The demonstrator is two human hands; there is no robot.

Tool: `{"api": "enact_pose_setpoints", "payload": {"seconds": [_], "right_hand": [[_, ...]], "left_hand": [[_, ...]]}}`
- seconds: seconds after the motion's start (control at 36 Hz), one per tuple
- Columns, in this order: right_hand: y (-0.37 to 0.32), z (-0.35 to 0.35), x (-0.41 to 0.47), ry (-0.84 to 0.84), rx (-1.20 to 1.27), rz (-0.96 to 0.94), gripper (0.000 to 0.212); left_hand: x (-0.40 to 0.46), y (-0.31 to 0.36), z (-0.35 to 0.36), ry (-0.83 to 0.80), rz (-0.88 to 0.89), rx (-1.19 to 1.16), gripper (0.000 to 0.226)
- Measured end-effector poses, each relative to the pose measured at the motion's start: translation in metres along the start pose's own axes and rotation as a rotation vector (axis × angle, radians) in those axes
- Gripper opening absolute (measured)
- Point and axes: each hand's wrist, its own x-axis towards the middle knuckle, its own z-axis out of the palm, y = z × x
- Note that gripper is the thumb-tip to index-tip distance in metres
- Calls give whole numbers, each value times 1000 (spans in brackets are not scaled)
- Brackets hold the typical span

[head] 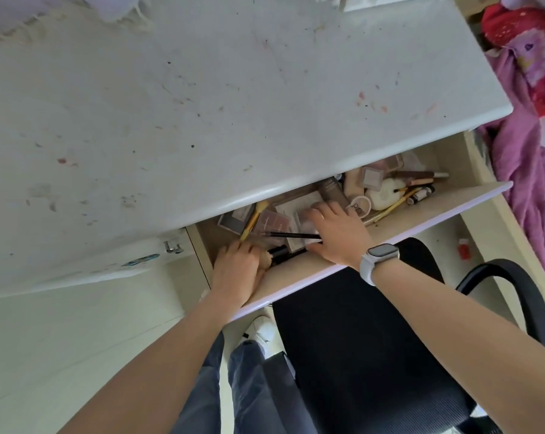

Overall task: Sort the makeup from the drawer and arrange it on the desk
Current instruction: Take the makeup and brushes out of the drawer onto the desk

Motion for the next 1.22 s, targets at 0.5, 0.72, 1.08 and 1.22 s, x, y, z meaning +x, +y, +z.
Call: {"api": "enact_pose_setpoints", "payload": {"seconds": [0.5, 0.72, 1.08, 1.22], "right_hand": [[2, 4, 25, -139, -216, -98, 52], [8, -2, 15, -119, -155, -168, 35], [22, -16, -43, 159, 373, -81, 24], [-6, -38, -54, 298, 816, 65, 9]], "left_hand": [[1, 4, -5, -74, -12, -27, 35], [3, 0, -4, -72, -16, -38, 32], [-27, -20, -45, -67, -147, -998, 38], [-45, -27, -83, 0, -247, -1296, 33]]}}
